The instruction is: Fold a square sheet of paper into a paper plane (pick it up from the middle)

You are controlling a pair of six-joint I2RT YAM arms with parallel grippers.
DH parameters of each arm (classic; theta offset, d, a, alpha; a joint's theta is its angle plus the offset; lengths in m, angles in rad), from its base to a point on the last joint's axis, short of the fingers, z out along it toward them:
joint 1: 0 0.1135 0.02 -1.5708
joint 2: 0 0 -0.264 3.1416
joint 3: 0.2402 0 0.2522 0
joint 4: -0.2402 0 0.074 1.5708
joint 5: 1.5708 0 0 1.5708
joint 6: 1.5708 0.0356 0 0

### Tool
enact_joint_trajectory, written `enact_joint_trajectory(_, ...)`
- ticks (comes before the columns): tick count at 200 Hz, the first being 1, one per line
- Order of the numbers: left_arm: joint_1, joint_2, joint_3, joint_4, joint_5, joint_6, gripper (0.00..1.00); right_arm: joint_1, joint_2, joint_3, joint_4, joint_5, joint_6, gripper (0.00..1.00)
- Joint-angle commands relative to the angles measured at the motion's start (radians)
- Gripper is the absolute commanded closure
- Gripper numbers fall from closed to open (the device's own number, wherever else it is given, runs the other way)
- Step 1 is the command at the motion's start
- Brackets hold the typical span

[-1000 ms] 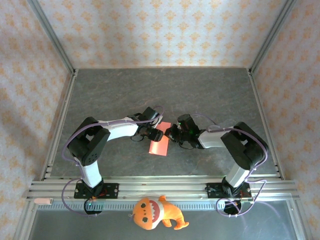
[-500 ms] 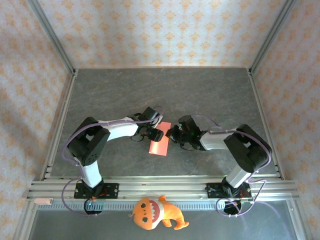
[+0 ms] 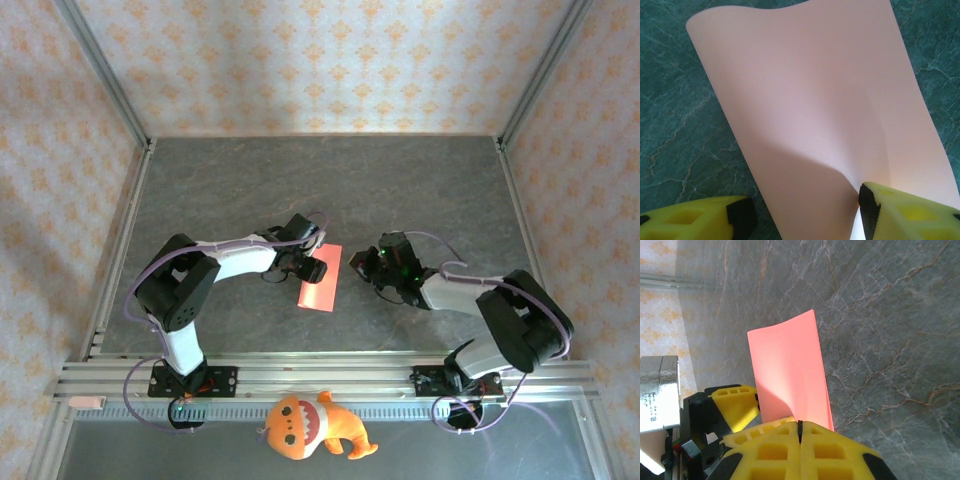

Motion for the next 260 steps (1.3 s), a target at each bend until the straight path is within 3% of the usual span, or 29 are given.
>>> enact_joint_trajectory(1,0.024,0.137,-0.055,0.068,-0.033,0.021,0.36,0.019,0.045,0.028,0.051,-0.048,0.002,1.00)
enact_joint_trajectory(80,0.024,0.138,-0.054,0.070,-0.028,0.023,0.35,0.073,0.180,0.103,0.054,-0.117,-0.009,1.00)
enact_joint_trajectory(260,0.024,0.151,-0.052,0.071,-0.025,0.022,0.36,0.088,0.229,0.112,0.043,-0.164,-0.047,1.00)
